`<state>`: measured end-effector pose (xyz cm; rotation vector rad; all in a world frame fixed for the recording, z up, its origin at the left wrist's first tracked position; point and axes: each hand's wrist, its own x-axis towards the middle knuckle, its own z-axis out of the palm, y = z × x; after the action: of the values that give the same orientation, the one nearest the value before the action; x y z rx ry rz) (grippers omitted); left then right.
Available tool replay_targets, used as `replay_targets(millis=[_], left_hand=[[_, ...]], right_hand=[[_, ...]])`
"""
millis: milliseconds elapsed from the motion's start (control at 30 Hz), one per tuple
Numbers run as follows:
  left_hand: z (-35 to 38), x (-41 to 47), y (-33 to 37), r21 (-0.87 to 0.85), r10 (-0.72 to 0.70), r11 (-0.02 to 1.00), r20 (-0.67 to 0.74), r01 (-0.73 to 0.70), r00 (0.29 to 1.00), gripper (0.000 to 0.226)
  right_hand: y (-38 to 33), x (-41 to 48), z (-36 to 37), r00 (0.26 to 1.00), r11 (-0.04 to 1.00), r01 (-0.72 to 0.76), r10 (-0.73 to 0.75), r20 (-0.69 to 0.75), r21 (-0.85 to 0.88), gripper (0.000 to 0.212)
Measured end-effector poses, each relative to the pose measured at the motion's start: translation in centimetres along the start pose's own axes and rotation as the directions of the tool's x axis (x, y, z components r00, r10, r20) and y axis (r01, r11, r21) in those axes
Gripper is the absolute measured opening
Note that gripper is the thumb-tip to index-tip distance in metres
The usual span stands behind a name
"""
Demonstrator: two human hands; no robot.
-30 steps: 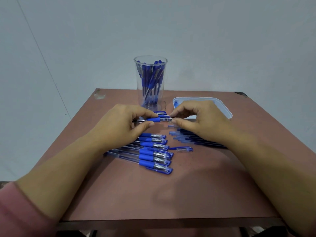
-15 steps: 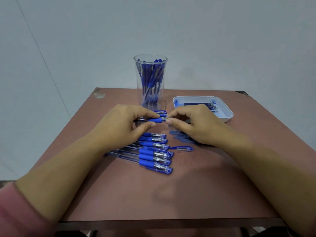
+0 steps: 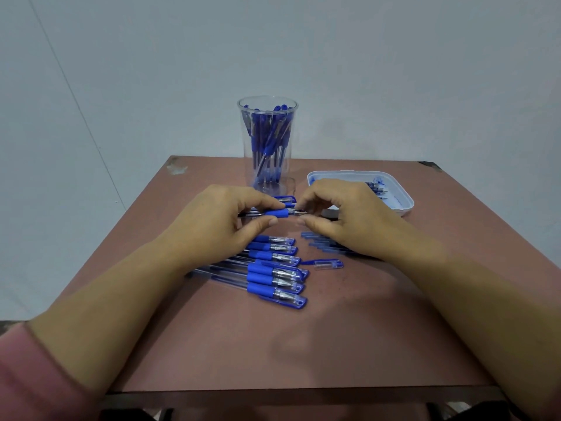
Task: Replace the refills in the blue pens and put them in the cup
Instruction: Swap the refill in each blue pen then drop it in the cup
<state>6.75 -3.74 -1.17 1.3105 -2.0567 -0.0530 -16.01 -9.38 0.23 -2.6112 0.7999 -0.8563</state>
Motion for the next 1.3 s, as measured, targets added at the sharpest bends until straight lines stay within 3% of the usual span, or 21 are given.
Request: replay_targets(millis=[67, 200, 333, 500, 633, 767, 1067, 1200, 1300], left_hand=[[0.0, 0.0, 0.0, 0.002, -0.001, 1.0, 0.004, 0.001, 1.0, 0.023], [0.0, 0.0, 0.2, 0.009, 0.018, 1.0, 0.003, -0.018, 1.0, 0.024], [0.0, 0.0, 0.1, 0.01, 0.019, 1.0, 0.0, -0.019, 1.0, 0.024], [-0.1, 0.0, 0.2, 0.012, 0.026, 1.0, 0.007, -0.026, 1.0, 0.024], [-0.1, 0.1, 0.2, 0.021, 0.02, 1.0, 0.005, -0.02, 1.0, 0.024], [0.0, 0.0, 0.4, 0.011, 0.025, 1.0, 0.005, -0.025, 1.0, 0.024], [0.1, 0.0, 0.1, 0.032, 0.024, 0.999, -0.01, -0.024, 1.0, 0.024], [0.0, 0.0, 0.0, 0.025, -0.004, 1.0, -0.003, 0.004, 1.0, 0.024], [-0.2, 0.0, -0.3, 0.012, -0.04, 0.999, 0.001, 0.039, 0.999, 0.023]], right_hand=[[0.0, 0.1, 0.0, 1.0, 1.0, -0.002, 0.002, 0.005, -0.028, 0.012], [0.0, -0.1, -0.1, 0.999, 0.999, -0.031, 0.03, 0.018, 0.014, 0.027], [-0.2, 0.1, 0.0, 1.0, 1.0, 0.001, -0.001, 0.009, -0.011, 0.012], [0.0, 0.0, -0.1, 1.0, 0.999, -0.028, 0.027, 0.01, 0.027, 0.023], [-0.2, 0.1, -0.1, 1.0, 1.0, 0.004, -0.004, 0.01, -0.005, 0.011], [-0.2, -0.1, -0.1, 0.999, 0.999, -0.026, 0.025, 0.024, 0.024, 0.018], [-0.6, 0.0, 0.0, 0.999, 0.999, -0.039, 0.038, 0.029, 0.021, 0.011], [-0.7, -0.5, -1.1, 0.991, 0.99, -0.123, 0.119, 0.06, 0.069, 0.033], [-0.5, -1.1, -2.7, 0.974, 0.989, -0.145, 0.146, 0.171, -0.021, 0.026]])
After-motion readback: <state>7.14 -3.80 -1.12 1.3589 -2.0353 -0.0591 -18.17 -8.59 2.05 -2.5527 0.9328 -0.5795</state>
